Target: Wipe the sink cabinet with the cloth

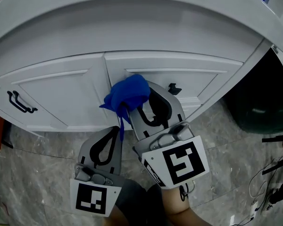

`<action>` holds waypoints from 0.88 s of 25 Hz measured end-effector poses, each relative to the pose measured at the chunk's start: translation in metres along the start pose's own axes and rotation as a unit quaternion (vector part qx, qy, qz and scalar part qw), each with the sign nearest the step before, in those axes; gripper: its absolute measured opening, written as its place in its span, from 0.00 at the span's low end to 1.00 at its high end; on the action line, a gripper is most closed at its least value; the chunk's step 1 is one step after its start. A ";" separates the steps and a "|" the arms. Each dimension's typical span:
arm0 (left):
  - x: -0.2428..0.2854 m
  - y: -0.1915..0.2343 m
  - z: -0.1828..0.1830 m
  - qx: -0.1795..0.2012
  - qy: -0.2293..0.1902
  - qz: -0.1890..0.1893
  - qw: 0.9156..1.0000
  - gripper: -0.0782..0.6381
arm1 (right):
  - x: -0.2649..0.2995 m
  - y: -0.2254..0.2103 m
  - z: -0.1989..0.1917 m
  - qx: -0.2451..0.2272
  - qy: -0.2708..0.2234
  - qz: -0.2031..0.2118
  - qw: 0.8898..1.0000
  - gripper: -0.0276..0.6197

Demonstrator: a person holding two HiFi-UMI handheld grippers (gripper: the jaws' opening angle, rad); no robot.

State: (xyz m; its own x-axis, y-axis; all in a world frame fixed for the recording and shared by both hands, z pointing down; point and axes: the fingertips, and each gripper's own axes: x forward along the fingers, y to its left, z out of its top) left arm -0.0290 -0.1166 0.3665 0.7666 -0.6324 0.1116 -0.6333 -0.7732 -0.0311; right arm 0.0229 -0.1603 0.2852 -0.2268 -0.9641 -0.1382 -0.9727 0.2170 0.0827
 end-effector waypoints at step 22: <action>0.025 -0.038 -0.006 0.066 0.021 -0.056 0.996 0.11 | -0.039 -0.073 0.010 0.057 -0.059 -0.088 0.993 0.22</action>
State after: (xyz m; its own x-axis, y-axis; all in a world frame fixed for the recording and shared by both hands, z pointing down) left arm 0.0131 -0.1026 0.3762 0.8254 -0.5406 0.1626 -0.5217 -0.8405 -0.1465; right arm 0.1020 -0.1365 0.2750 -0.0505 -0.9653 -0.2562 -0.9956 0.0690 -0.0638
